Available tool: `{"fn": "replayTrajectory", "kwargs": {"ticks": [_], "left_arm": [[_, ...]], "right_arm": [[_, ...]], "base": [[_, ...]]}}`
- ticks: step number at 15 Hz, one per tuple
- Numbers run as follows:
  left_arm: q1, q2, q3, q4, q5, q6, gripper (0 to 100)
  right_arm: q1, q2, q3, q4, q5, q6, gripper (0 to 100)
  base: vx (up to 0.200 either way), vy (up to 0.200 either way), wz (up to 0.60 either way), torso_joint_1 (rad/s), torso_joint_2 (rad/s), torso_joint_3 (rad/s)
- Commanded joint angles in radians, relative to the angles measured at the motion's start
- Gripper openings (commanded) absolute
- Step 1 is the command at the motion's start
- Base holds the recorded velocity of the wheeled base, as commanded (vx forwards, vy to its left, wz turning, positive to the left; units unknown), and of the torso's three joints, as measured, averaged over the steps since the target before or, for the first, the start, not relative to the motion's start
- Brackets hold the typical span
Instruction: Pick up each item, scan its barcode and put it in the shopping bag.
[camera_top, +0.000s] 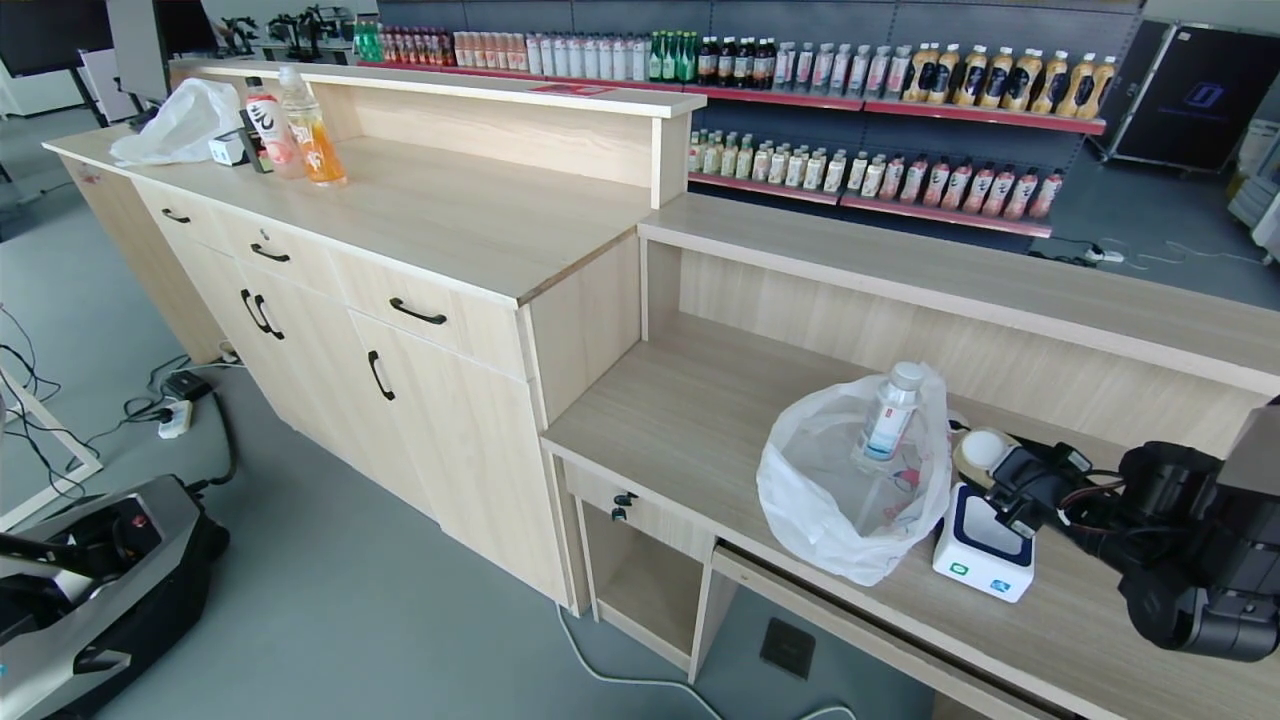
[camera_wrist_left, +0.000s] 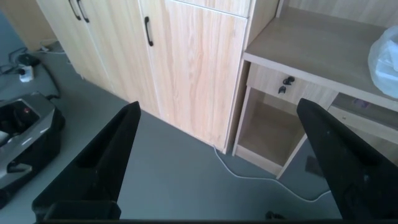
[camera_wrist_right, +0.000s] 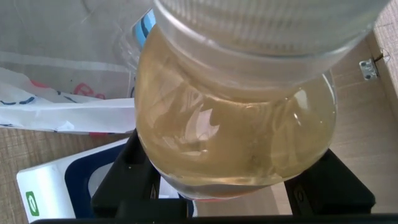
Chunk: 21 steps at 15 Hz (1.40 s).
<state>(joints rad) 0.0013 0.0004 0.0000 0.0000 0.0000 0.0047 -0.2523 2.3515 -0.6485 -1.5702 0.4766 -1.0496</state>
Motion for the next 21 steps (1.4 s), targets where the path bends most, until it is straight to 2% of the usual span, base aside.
{"fn": "replayTrajectory", "kwargs": {"ticks": [1, 14, 16, 17, 20, 21], "left_arm": [[0.000, 0.000, 0.000, 0.000, 0.000, 0.000, 100], [0.000, 0.000, 0.000, 0.000, 0.000, 0.000, 100], [0.000, 0.000, 0.000, 0.000, 0.000, 0.000, 100], [0.000, 0.000, 0.000, 0.000, 0.000, 0.000, 100], [0.000, 0.000, 0.000, 0.000, 0.000, 0.000, 100], [0.000, 0.000, 0.000, 0.000, 0.000, 0.000, 100]], "right_arm": [[0.001, 0.015, -0.019, -0.001, 0.000, 0.002, 0], [0.007, 0.026, -0.022, -0.001, 0.000, 0.005, 0], [0.016, -0.008, -0.023, -0.001, 0.000, 0.042, 0], [0.027, -0.090, -0.025, 0.021, -0.012, 0.115, 0], [0.012, -0.296, -0.017, 0.213, -0.046, 0.192, 0], [-0.012, -0.417, 0.018, 0.340, -0.046, 0.243, 0]], "base": [[0.000, 0.000, 0.00, 0.000, 0.00, 0.000], [0.000, 0.000, 0.00, 0.000, 0.00, 0.000], [0.000, 0.000, 0.00, 0.000, 0.00, 0.000], [0.000, 0.000, 0.00, 0.000, 0.00, 0.000], [0.000, 0.000, 0.00, 0.000, 0.00, 0.000], [0.000, 0.000, 0.00, 0.000, 0.00, 0.000]]}}
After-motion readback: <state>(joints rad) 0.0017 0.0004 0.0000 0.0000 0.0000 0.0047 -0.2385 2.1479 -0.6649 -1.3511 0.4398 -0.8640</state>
